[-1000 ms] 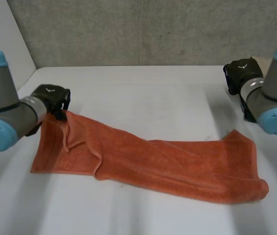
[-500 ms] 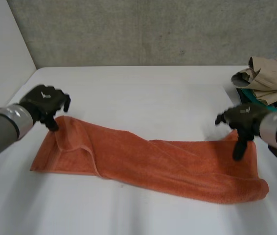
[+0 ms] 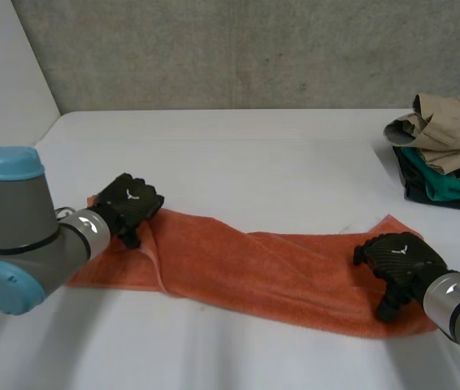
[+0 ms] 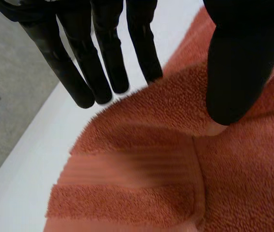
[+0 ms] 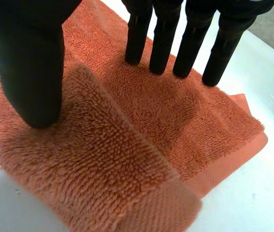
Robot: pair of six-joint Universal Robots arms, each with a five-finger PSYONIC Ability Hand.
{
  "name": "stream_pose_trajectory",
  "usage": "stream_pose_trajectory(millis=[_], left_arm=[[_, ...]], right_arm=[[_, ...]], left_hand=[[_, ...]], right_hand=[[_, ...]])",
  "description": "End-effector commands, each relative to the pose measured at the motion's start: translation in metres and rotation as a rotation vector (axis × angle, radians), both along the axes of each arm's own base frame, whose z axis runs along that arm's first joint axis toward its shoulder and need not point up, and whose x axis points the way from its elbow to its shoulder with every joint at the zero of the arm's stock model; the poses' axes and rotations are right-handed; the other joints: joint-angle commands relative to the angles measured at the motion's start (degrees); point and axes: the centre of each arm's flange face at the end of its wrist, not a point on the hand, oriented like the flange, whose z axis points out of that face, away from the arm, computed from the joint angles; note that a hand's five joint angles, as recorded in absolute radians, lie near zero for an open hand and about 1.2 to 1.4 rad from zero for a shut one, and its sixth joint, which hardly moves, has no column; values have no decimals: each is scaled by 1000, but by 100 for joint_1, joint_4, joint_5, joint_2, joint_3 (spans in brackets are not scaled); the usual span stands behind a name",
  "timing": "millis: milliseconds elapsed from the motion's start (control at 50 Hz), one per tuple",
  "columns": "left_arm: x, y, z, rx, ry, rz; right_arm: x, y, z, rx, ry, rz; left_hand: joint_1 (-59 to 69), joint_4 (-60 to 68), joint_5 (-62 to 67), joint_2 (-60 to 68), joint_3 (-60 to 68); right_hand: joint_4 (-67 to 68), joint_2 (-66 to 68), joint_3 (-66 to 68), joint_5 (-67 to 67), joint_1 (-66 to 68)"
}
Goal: Fold the laundry.
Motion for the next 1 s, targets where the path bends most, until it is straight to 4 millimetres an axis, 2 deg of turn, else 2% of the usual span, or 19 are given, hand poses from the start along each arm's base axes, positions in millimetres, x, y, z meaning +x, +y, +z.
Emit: stream_pose_trajectory(millis=[20,120,180,280,340,420,480,500,560,580,620,640,720,800,820,860,900,960,1000], left_arm=[[0,-2,-1,-13,-45,17],[4,-1,18,-45,-14,44],[8,2,32,-58,22,65],[16,10,51,-73,66,87],[21,13,55,-67,74,103],[27,17,61,-54,84,109],[28,23,68,-46,96,103],[27,26,72,-46,105,100],[27,29,78,-46,122,100],[26,30,80,-44,136,101],[24,32,83,-41,150,99],[23,34,85,-39,158,96],[16,42,97,-43,191,81],[9,54,117,-66,218,53],[7,60,127,-81,229,41],[5,66,138,-96,242,30],[1,76,154,-118,265,10],[-4,86,168,-134,290,-12],[-8,97,181,-145,315,-35]], right_arm=[[2,-7,-9,-16,-2,-3],[0,-16,-1,-74,-19,-22],[3,-25,14,-157,-33,-14],[16,-53,49,-282,-62,2],[24,-70,51,-282,-72,17],[44,-111,51,-287,-71,37],[53,-131,49,-300,-71,44],[58,-143,45,-304,-68,49],[67,-155,33,-292,-68,59],[75,-157,24,-276,-60,76],[80,-156,19,-261,-44,78],[80,-157,20,-262,-36,68],[73,-150,37,-269,-15,-19],[61,-128,67,-271,-62,-89],[58,-116,80,-273,-81,-95],[55,-101,88,-255,-97,-98],[51,-74,90,-191,-105,-92],[49,-50,87,-128,-124,-89],[51,-33,76,-64,-155,-89]], left_hand=[[3194,3379,3412,3388,3397],[3194,3379,3412,3388,3397],[3194,3379,3412,3388,3397],[3194,3379,3412,3388,3397],[3194,3379,3412,3388,3397],[3194,3379,3412,3388,3397],[3194,3379,3412,3388,3397],[3194,3379,3412,3388,3397],[3194,3379,3412,3388,3397],[3194,3379,3412,3388,3397],[3194,3379,3412,3388,3397],[3194,3379,3412,3388,3397],[3194,3379,3412,3388,3397],[3194,3379,3412,3388,3397],[3194,3379,3412,3388,3397],[3194,3379,3412,3388,3397],[3194,3379,3412,3388,3397],[3194,3379,3412,3388,3397],[3194,3379,3412,3388,3397]], right_hand=[[4789,4771,4811,4769,4757],[4820,4802,4842,4800,4788],[4820,4802,4842,4800,4788],[4820,4802,4842,4800,4788],[4820,4802,4842,4800,4788],[4820,4802,4842,4800,4788],[4820,4802,4842,4800,4788],[4820,4802,4842,4800,4788],[4718,4699,4740,4698,4686],[1886,1867,1908,1866,1854],[-1290,-1309,-1268,-1310,-1322],[-2180,-2198,-2158,-2200,-2212],[-2180,-2198,-2158,-2200,-2212],[-2180,-2198,-2158,-2200,-2212],[-2180,-2198,-2158,-2200,-2212],[-2180,-2198,-2158,-2200,-2212],[-2180,-2198,-2158,-2200,-2212],[-2180,-2198,-2158,-2200,-2212],[-2180,-2198,-2158,-2200,-2212]])
